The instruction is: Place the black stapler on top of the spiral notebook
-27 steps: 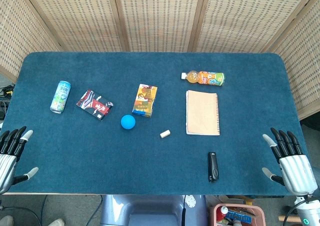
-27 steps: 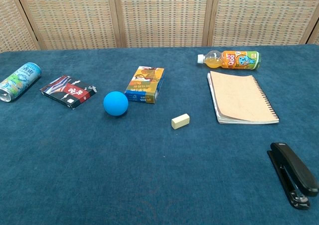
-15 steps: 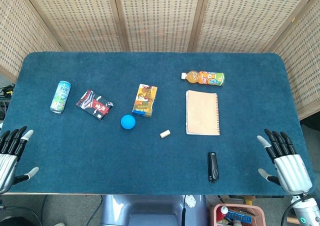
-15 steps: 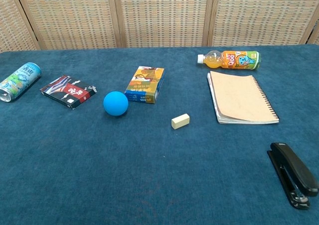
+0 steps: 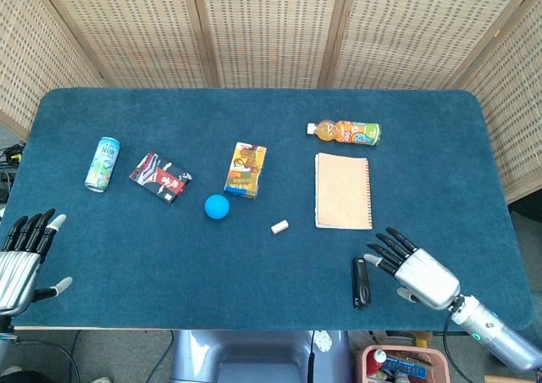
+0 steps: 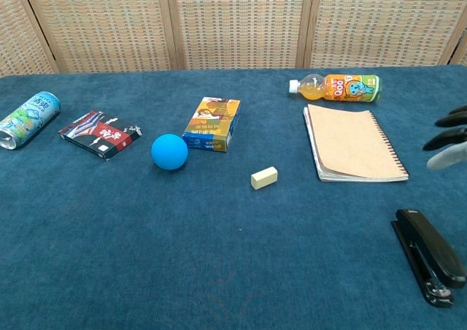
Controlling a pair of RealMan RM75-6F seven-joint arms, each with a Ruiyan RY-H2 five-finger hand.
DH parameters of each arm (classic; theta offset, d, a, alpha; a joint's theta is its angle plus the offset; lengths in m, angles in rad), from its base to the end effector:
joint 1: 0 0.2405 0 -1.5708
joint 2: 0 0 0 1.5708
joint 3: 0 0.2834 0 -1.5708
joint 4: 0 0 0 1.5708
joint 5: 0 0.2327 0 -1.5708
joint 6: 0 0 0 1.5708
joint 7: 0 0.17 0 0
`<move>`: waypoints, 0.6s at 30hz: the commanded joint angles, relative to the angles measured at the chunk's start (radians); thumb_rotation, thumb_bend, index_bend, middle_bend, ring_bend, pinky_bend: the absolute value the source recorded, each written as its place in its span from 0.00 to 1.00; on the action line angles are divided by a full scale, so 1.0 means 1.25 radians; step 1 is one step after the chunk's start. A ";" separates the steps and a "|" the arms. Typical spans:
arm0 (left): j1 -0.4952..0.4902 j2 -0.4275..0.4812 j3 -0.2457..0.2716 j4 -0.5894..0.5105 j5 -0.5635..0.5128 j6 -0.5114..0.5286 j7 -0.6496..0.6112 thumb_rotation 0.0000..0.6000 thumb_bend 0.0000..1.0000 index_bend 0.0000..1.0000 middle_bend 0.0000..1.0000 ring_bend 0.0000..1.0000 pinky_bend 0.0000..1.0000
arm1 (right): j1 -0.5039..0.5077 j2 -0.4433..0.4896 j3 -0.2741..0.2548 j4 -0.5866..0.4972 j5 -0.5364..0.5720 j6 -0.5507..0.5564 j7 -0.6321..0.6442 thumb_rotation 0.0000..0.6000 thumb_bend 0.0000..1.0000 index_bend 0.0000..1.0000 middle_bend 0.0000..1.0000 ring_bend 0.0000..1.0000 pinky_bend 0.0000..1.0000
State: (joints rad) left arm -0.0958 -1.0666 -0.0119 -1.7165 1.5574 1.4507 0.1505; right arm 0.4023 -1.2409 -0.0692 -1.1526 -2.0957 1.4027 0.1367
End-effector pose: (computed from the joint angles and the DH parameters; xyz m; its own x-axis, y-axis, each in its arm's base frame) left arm -0.3201 0.2033 0.1430 0.4921 0.0618 0.8683 0.8693 -0.0882 -0.4864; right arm -0.3070 -0.2674 0.0749 0.6901 -0.0040 0.7237 -0.4876 -0.7416 0.4608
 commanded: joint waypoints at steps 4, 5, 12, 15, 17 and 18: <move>-0.019 -0.009 -0.011 0.000 -0.037 -0.034 0.019 1.00 0.00 0.00 0.00 0.00 0.00 | 0.104 -0.064 -0.054 0.117 -0.097 -0.027 0.044 1.00 0.00 0.19 0.13 0.03 0.00; -0.020 -0.010 -0.012 0.000 -0.040 -0.037 0.021 1.00 0.00 0.00 0.00 0.00 0.00 | 0.111 -0.068 -0.058 0.123 -0.101 -0.031 0.044 1.00 0.00 0.19 0.13 0.03 0.00; -0.029 -0.025 -0.021 0.005 -0.067 -0.051 0.050 1.00 0.00 0.00 0.00 0.00 0.00 | 0.165 -0.097 -0.080 0.132 -0.121 -0.076 0.031 1.00 0.01 0.19 0.13 0.03 0.00; -0.033 -0.027 -0.022 0.005 -0.074 -0.056 0.053 1.00 0.00 0.00 0.00 0.00 0.00 | 0.183 -0.111 -0.084 0.134 -0.113 -0.102 0.031 1.00 0.04 0.20 0.14 0.03 0.00; -0.034 -0.027 -0.024 0.005 -0.077 -0.056 0.052 1.00 0.00 0.00 0.00 0.00 0.00 | 0.191 -0.121 -0.088 0.143 -0.108 -0.118 0.030 1.00 0.06 0.21 0.16 0.05 0.00; -0.034 -0.027 -0.024 0.005 -0.079 -0.057 0.051 1.00 0.00 0.00 0.00 0.00 0.00 | 0.195 -0.126 -0.090 0.149 -0.107 -0.124 0.028 1.00 0.10 0.22 0.18 0.06 0.00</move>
State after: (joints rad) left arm -0.1380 -1.1005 -0.0419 -1.7098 1.4592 1.3801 0.2150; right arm 0.6378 -1.3902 -0.1770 -0.9748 -2.2335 1.2577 0.1741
